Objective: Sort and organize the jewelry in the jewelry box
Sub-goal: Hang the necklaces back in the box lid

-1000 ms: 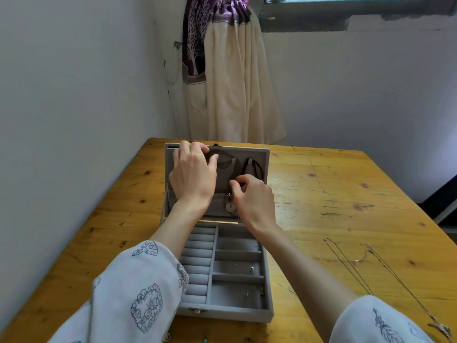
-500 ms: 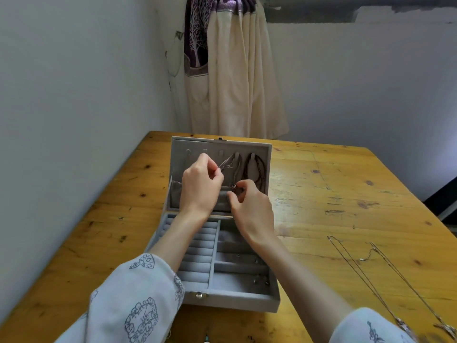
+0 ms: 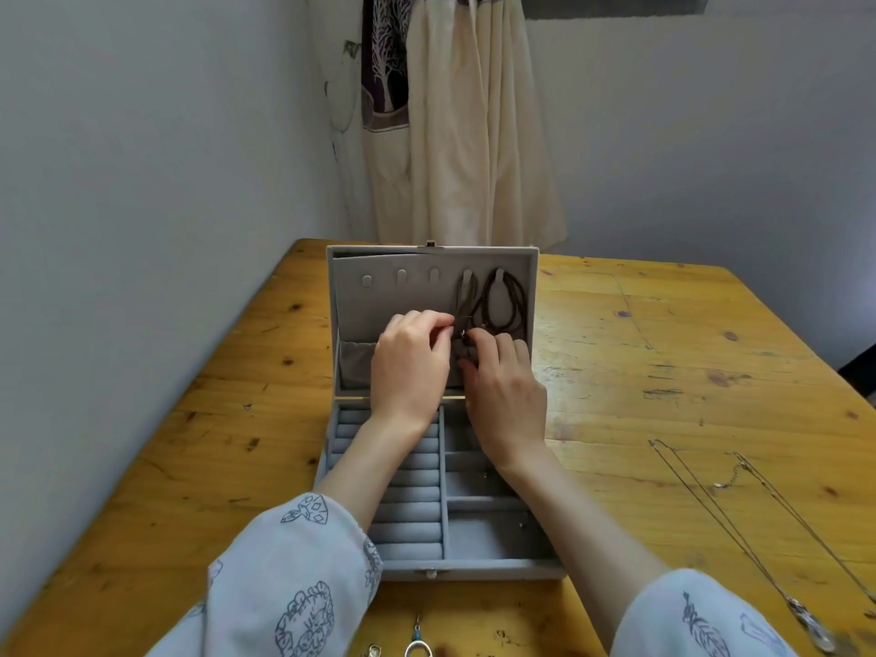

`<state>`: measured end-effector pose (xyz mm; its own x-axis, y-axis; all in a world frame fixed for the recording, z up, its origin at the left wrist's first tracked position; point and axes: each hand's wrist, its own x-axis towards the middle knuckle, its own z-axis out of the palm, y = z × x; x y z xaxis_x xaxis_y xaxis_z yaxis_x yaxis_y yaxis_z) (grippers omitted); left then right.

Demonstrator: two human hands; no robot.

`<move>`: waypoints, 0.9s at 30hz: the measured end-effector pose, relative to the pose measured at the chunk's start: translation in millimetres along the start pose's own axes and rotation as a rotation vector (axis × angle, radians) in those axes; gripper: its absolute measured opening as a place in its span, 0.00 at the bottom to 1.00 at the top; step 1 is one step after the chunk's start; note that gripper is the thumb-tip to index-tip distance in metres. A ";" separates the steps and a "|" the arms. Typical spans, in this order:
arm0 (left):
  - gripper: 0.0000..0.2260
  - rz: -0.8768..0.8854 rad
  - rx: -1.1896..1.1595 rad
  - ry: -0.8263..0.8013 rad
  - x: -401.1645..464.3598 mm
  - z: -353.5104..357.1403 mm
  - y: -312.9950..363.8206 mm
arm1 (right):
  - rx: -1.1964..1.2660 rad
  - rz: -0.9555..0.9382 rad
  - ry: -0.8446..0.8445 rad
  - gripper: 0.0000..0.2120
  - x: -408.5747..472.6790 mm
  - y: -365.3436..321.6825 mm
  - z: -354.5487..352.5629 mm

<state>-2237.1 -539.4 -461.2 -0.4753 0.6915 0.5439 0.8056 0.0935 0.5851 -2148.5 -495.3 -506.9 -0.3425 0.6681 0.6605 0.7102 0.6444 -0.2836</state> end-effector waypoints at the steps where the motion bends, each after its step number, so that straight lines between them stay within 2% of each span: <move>1: 0.08 0.012 0.016 -0.005 -0.3 1.1 -1.1 | 0.005 -0.002 -0.001 0.14 1.2 1.2 0.6; 6: 0.08 0.046 0.059 -0.027 -3.3 4.8 -7.1 | 0.086 0.016 -0.045 0.12 1.9 1.9 -1.4; 10: 0.10 0.076 0.095 -0.056 -7.3 3.2 -4.9 | 0.238 0.070 -0.153 0.17 -1.6 3.6 -8.3; 16: 0.16 0.133 0.220 -0.169 -23.7 -9.4 0.8 | 0.380 0.038 -0.278 0.23 -13.8 7.9 -38.2; 22: 0.22 -0.010 0.226 -0.304 -58.8 -36.2 16.2 | 0.356 -0.032 -0.347 0.17 -43.0 29.6 -97.5; 27: 0.22 0.028 0.128 -0.431 -95.2 -35.1 57.5 | 0.247 0.113 -0.407 0.13 -70.6 74.8 -147.7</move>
<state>-2157.9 -625.0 -458.3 -0.2840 0.9277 0.2422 0.8659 0.1397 0.4803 -1980.3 -549.2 -472.1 -0.5200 0.7981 0.3044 0.6060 0.5958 -0.5270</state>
